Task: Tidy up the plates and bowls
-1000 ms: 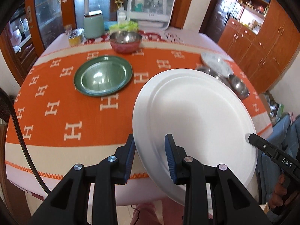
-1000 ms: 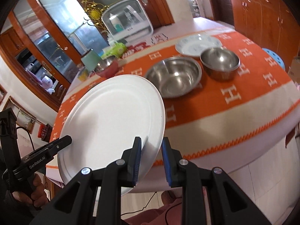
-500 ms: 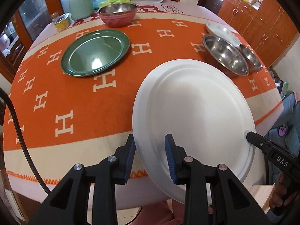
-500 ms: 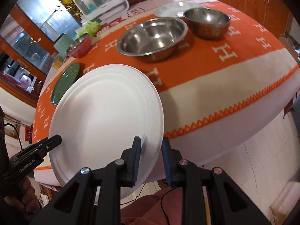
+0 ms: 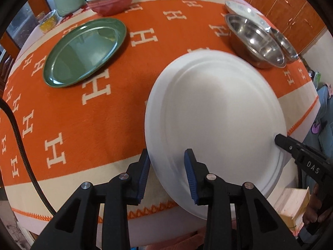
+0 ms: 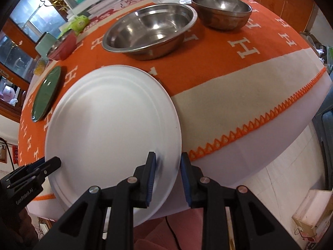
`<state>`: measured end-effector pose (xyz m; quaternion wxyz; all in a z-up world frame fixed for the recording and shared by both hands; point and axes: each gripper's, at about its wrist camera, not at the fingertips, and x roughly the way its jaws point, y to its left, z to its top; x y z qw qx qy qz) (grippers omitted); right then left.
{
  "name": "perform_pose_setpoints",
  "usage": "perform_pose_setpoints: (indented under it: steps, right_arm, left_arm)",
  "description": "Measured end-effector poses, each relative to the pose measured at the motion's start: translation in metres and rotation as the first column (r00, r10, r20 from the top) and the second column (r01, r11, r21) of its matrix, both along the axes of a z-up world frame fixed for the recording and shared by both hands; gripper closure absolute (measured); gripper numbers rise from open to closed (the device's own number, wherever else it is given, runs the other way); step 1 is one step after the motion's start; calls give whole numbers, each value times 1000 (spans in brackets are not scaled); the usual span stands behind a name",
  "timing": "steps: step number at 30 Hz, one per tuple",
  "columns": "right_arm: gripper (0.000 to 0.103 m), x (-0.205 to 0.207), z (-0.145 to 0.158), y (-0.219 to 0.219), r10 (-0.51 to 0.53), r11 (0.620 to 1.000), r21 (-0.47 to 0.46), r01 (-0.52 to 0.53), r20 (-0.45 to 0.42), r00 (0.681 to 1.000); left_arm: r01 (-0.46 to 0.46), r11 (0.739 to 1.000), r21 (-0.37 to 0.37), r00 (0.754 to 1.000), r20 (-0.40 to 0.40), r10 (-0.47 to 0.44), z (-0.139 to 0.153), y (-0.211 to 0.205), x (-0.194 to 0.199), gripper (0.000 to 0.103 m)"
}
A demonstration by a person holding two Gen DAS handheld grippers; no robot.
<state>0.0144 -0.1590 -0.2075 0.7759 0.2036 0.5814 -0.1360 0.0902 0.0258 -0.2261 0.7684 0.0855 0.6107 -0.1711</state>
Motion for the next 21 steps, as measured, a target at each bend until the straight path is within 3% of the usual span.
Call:
perform_pose_setpoints:
  steps: [8,10,12,18,21]
  right_arm:
    - [78,5,2,2,13,999,-34,-14,-17,1000]
    - [78,4,4,0,6,1000,-27,-6,-6,1000]
    - [76,1,6,-1,-1,999,-32,1,0,1000]
    - [74,-14,16,-7,-57,997,-43,58,34,998]
    - [74,-19,23,-10,-83,995,-43,86,62,995]
  left_arm:
    - [7,1000,15,1000,-6,-7,-8,-3,13,67]
    - [11,1000,23,1000,-2,-11,-8,-4,14,61]
    - [15,999,33,1000,8,-15,-6,-5,15,46]
    - [32,999,25,998,52,-33,7,-4,8,32]
    - [37,999,12,996,87,-38,16,-1,2,30]
